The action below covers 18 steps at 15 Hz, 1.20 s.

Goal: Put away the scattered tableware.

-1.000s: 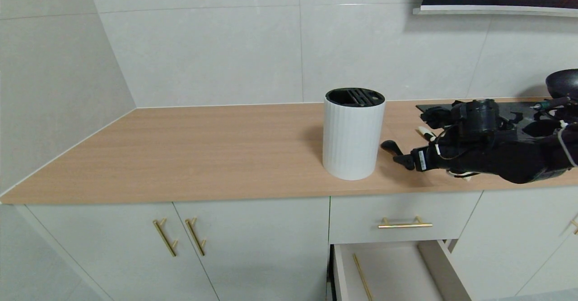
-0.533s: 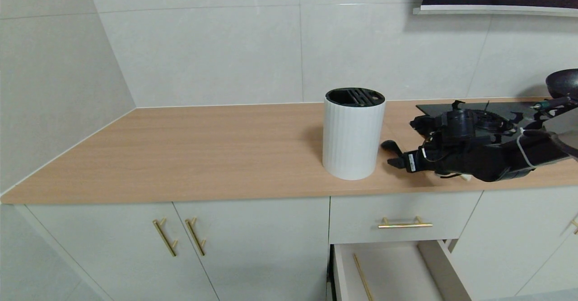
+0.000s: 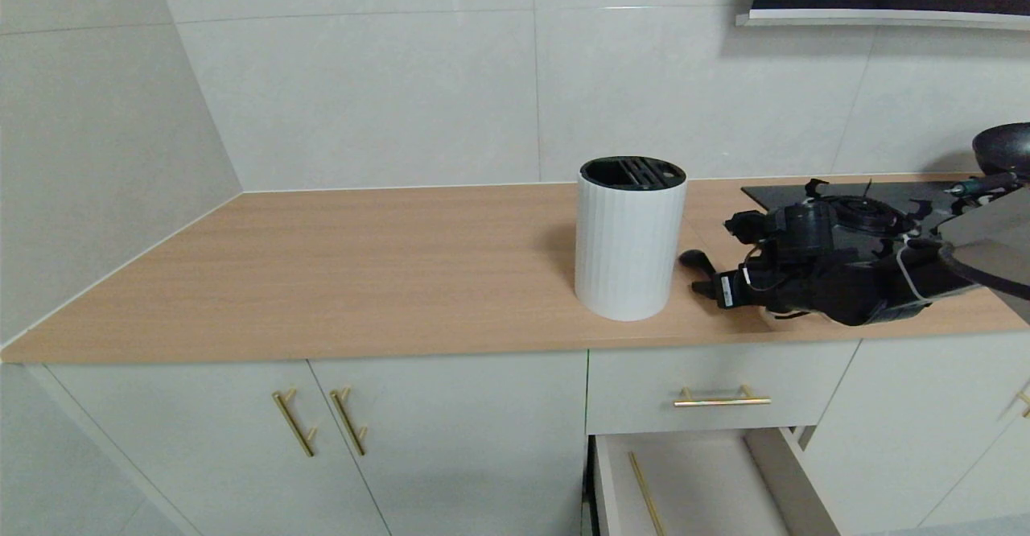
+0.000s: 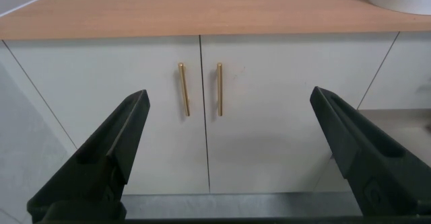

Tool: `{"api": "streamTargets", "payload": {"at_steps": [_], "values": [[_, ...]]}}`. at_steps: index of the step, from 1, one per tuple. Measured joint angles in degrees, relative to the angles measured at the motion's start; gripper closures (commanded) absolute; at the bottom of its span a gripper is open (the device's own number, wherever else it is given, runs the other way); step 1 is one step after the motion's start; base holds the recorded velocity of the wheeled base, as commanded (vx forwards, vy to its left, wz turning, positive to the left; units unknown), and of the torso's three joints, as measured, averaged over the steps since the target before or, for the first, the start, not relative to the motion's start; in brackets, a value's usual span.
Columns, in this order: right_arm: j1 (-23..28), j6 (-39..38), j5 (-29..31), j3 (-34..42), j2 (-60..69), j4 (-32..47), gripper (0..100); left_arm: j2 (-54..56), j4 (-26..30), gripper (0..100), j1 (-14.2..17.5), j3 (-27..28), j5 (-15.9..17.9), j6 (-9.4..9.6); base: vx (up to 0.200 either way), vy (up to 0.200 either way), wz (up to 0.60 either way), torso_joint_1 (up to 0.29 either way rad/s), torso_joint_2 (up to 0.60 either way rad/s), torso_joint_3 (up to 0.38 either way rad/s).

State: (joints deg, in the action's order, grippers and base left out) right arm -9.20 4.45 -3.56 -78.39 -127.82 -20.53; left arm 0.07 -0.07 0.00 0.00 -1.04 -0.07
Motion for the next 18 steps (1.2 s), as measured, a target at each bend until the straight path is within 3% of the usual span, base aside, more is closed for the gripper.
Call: {"api": "streamTargets", "payload": {"at_steps": [6, 9, 18], "values": [[-0.11, -1.88, 0.45, 0.71, 1.3, -0.1, 100, 0.0, 0.0, 0, 0.0, 0.0, 0.02, 0.0, 0.0, 0.0, 0.0, 0.0, 0.0, 0.0], [-0.11, -4.1, 0.55, 5.03, 8.08, 2.13, 100, 0.0, 0.0, 0, 0.0, 0.0, 0.02, 0.0, 0.0, 0.0, 0.0, 0.0, 0.0, 0.0], [-0.6, -6.41, -6.21, 43.78, 41.9, 7.25, 100, 0.0, 0.0, 0, 0.0, 0.0, 0.02, 0.0, 0.0, 0.0, 0.0, 0.0, 0.0, 0.0]]}}
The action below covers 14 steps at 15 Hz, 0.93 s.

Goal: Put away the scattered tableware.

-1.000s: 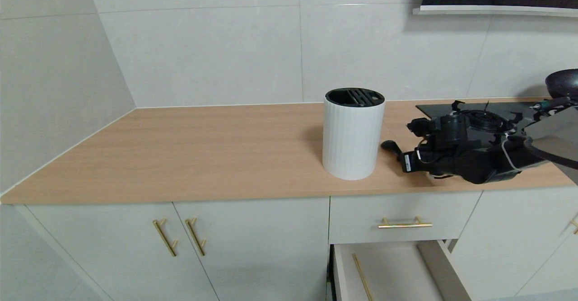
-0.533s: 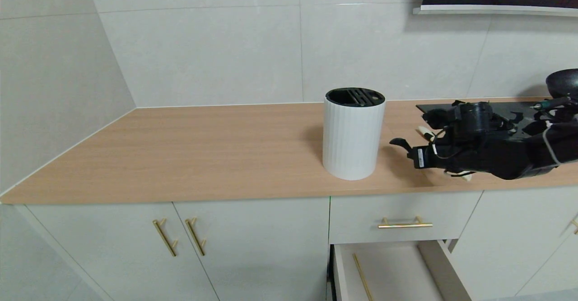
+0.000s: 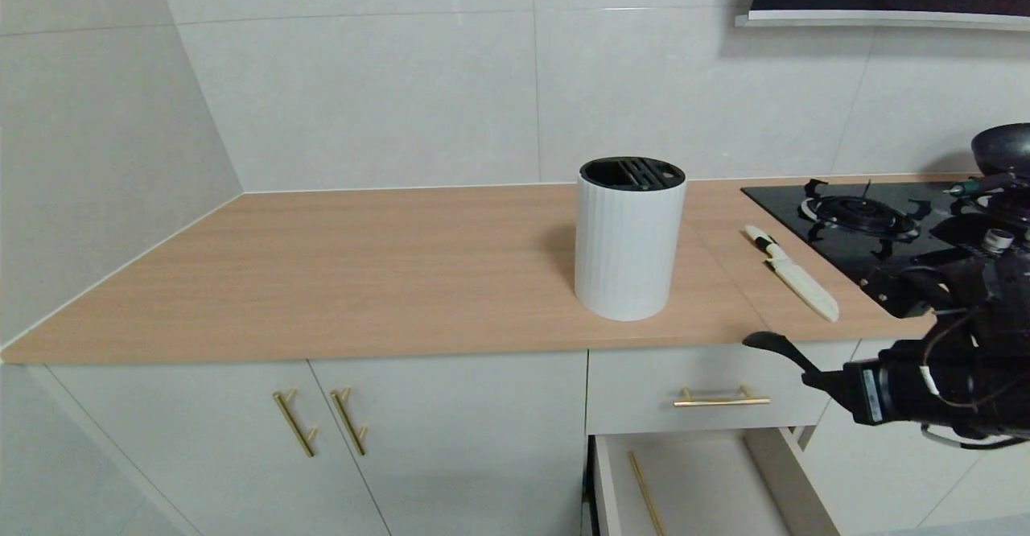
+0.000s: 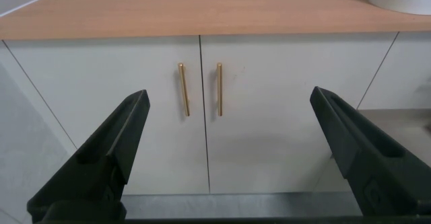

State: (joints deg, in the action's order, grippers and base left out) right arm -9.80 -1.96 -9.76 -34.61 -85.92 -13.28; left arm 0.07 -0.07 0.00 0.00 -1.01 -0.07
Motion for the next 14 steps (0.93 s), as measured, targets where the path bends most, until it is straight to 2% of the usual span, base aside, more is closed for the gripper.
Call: {"api": "streamTargets", "payload": {"at_steps": [3, 7, 14], "values": [[-0.01, 0.85, -0.46, 6.01, 5.94, -0.21, 100, 0.0, 0.0, 0, 0.0, 0.0, 0.0, 0.0, 0.0, 0.0, 0.0, 0.0, 0.0, 0.0], [-0.17, 3.07, -0.57, 9.4, 6.68, -0.82, 100, 0.0, 0.0, 0, 0.0, 0.0, -0.02, -0.02, 0.0, 0.0, 0.0, 0.0, 0.0, 0.0], [-1.08, 3.4, -0.41, 10.02, 4.39, -0.89, 100, 0.0, 0.05, 0, 0.0, 0.0, -0.02, 0.0, 0.0, 0.0, 0.0, -0.179, 0.42, 0.24]]}}
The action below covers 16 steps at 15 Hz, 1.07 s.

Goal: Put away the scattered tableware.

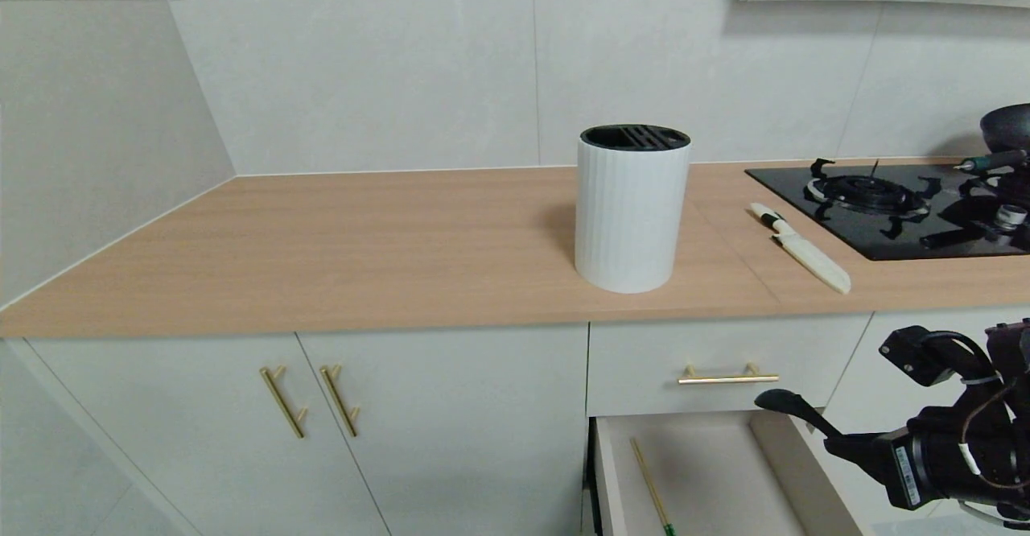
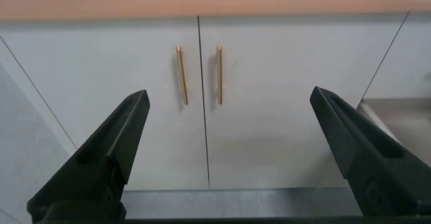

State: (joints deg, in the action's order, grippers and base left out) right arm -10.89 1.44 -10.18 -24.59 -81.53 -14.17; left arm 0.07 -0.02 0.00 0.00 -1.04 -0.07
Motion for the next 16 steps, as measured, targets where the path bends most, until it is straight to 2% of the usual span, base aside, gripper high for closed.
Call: {"api": "streamTargets", "payload": {"at_steps": [9, 14, 16], "values": [[0.02, -0.05, 0.06, 0.5, -3.33, -2.52, 100, 0.0, 0.02, 0, 0.0, 0.02, 0.0, 0.0, 0.0, 0.0, 0.0, -0.18, 0.47, 0.291], [0.02, -0.05, 0.09, 1.88, -6.12, -6.22, 100, 0.0, -0.02, 0, 0.0, 0.02, 0.02, 0.0, 0.0, 0.0, 0.0, -0.128, 0.44, 0.306], [0.02, -0.05, 0.09, 2.22, -6.75, -6.3, 100, 0.0, 0.0, 0, 0.0, 0.0, 0.02, 0.0, 0.0, 0.0, 0.0, -0.036, 0.17, 0.129]]}}
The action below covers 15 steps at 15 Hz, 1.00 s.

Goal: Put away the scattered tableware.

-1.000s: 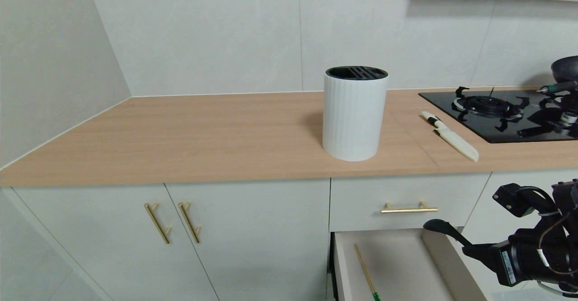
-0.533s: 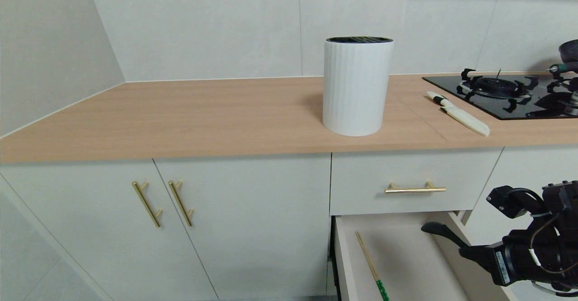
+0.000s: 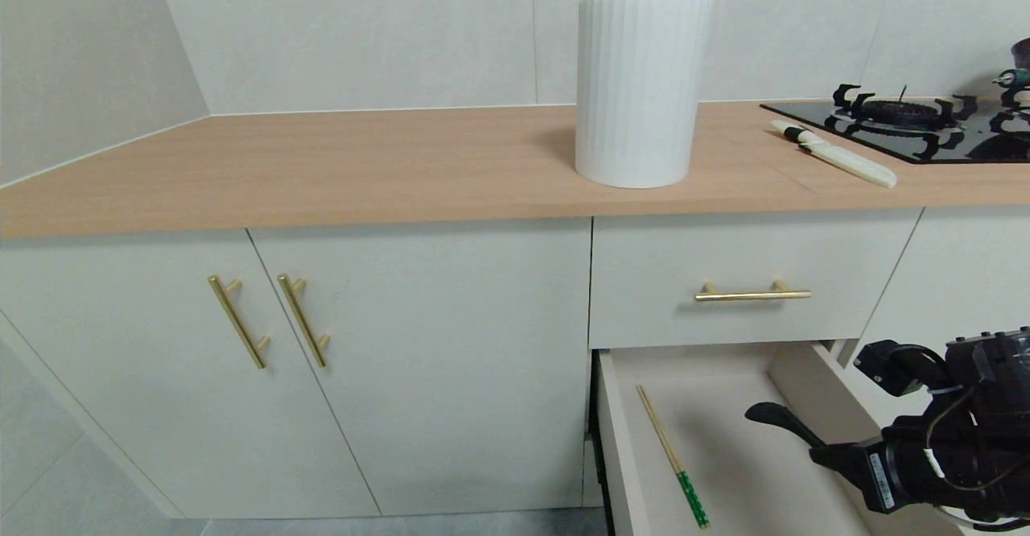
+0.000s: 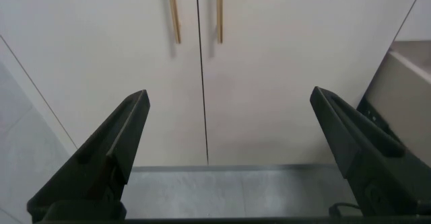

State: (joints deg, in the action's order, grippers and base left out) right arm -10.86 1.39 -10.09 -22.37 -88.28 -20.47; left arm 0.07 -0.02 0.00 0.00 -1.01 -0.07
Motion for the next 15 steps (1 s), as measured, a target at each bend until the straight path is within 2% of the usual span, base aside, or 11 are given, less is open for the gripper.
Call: {"api": "streamTargets", "payload": {"at_steps": [4, 9, 12, 15], "values": [[-0.82, 0.0, 1.06, 0.16, -2.56, -3.84, 100, 0.0, -0.02, 0, 0.0, 0.0, -0.02, 0.0, 0.0, 0.0, 0.0, -0.005, 0.03, 0.017], [-5.06, -3.33, 12.06, -1.35, -14.82, -13.74, 100, 0.0, -0.05, 0, 0.0, 0.0, -0.02, 0.0, 0.0, 0.0, 0.0, 0.0, 0.0, 0.0], [-5.81, -3.95, 14.06, -5.8, -23.76, -14.9, 100, 0.0, -0.05, 0, 0.0, 0.0, -0.02, 0.0, 0.0, 0.0, 0.0, 0.0, 0.0, 0.0], [-6.5, -4.01, 18.87, -8.52, -31.43, -15.54, 100, 0.0, -0.05, 0, 0.0, 0.0, -0.02, 0.0, 0.0, 0.0, 0.0, 0.0, 0.0, 0.0]]}}
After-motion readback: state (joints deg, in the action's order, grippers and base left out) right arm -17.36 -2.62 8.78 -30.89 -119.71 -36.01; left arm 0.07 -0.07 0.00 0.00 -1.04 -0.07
